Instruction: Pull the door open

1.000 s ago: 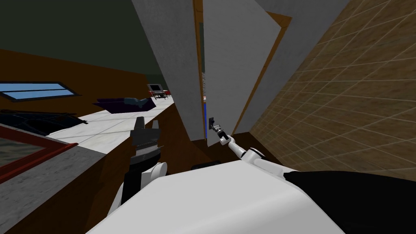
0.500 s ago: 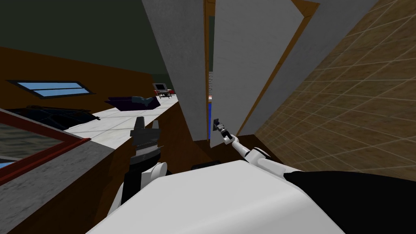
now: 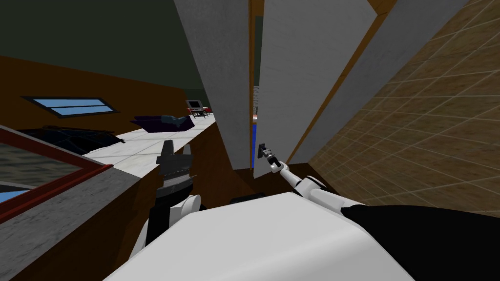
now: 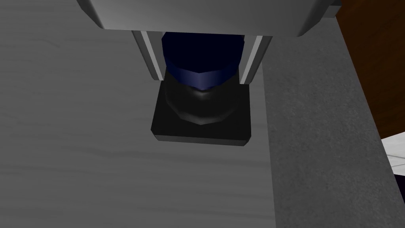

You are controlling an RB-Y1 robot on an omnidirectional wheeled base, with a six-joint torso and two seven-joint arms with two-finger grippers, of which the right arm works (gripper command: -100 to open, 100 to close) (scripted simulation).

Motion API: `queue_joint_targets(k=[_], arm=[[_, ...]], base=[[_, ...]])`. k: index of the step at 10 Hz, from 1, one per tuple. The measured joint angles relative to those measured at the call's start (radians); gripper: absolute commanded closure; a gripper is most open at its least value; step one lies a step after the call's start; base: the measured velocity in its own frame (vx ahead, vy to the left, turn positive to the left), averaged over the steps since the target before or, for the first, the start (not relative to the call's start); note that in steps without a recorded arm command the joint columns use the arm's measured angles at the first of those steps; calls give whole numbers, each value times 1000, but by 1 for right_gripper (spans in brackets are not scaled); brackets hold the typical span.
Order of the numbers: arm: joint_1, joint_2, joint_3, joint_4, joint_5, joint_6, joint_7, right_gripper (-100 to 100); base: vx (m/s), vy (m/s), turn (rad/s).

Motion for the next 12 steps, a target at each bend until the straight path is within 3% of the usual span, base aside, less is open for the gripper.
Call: queue_joint_targets(k=[4,6,8,12], arm=[[1,1,1,0,1,1,1,100],[0,-24,26,-17,9,-9,-32,100],[-5,-41,63,-6,21,-29,-75,100],[14,-88,131,-38,42,-55,-159,100]], base=[[-26,-17,19],[-193,-150,98],[-171,-135,77],[-147,-133,79]])
